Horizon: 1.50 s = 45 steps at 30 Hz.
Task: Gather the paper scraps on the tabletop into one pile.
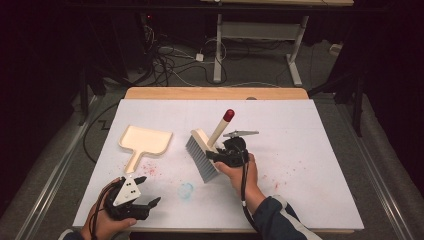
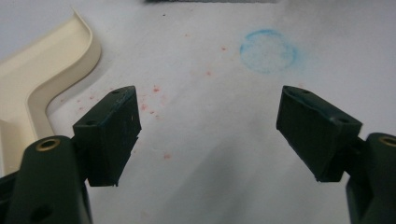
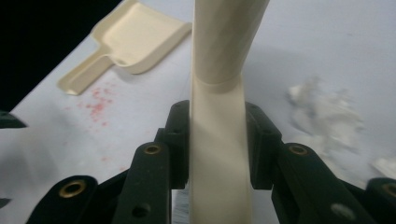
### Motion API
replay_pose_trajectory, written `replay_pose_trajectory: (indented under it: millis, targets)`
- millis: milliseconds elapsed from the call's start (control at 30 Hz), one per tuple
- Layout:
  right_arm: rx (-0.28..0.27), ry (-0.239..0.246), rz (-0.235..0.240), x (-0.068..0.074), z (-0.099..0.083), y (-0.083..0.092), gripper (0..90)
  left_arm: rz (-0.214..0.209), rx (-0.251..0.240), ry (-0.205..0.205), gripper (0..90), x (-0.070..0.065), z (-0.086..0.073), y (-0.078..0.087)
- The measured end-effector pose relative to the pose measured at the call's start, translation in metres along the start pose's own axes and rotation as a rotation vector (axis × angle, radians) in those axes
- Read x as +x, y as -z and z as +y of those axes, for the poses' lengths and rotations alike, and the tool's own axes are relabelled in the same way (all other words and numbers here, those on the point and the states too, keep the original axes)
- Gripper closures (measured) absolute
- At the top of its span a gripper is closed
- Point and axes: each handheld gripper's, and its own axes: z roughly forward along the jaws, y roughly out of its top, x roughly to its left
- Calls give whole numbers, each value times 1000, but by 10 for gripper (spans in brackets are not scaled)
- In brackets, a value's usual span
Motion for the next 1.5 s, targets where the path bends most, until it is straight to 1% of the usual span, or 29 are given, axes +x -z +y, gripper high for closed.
replay_pose_trajectory:
  millis: [133, 267, 333, 433, 500, 567, 633, 700, 767, 833, 867, 933, 1033, 1100, 1200, 1267, 1300, 1367, 1500]
  targets:
    - [17, -31, 10, -14, -4, 5, 680, -1, 1, -3, 209, -1, 1, 0]
    - [2, -30, -21, -22, -8, 21, 680, -4, 3, -4, 209, -1, 2, -1]
    - [-2, -37, -28, -26, -11, 30, 680, -4, 8, -7, 209, -2, 2, -2]
    - [-4, -49, -23, -32, -15, 42, 681, -8, 10, -8, 209, -3, 3, -4]
    - [-9, -50, -11, -33, -17, 49, 681, -10, 12, -11, 209, -3, 4, -4]
    - [-18, -43, -11, -32, -16, 56, 681, -12, 14, -13, 209, -3, 5, -5]
    - [-32, -14, -14, -30, -15, 63, 681, -13, 15, -15, 209, -3, 5, -5]
    - [-50, 14, -2, -29, -13, 73, 681, -14, 15, -15, 209, -3, 5, -6]
    - [-58, 46, 23, -28, -11, 83, 681, -13, 15, -15, 209, -2, 4, -6]
    - [-63, 107, 66, -27, -10, 93, 681, -13, 17, -17, 209, -3, 4, -5]
    - [-55, 140, 74, -27, -10, 98, 681, -11, 17, -18, 209, -3, 4, -5]
    - [-43, 234, 98, -26, -11, 108, 681, -12, 18, -20, 209, -3, 4, -5]
    - [-22, 330, 107, -26, -16, 122, 681, -10, 20, -19, 209, -3, 4, -5]
    - [-7, 398, 128, -26, -20, 131, 681, -9, 22, -21, 209, -3, 4, -5]
    - [37, 511, 166, -23, -29, 143, 681, -10, 26, -24, 209, -4, 4, -6]
    - [73, 561, 191, -22, -37, 146, 681, -10, 30, -24, 209, -3, 4, -6]
    - [94, 592, 198, -22, -40, 147, 681, -10, 30, -25, 209, -4, 4, -6]
    - [132, 637, 210, -23, -46, 146, 681, -8, 32, -26, 209, -4, 4, -7]
    - [200, 696, 237, -28, -53, 140, 681, -8, 33, -24, 209, -4, 4, -7]
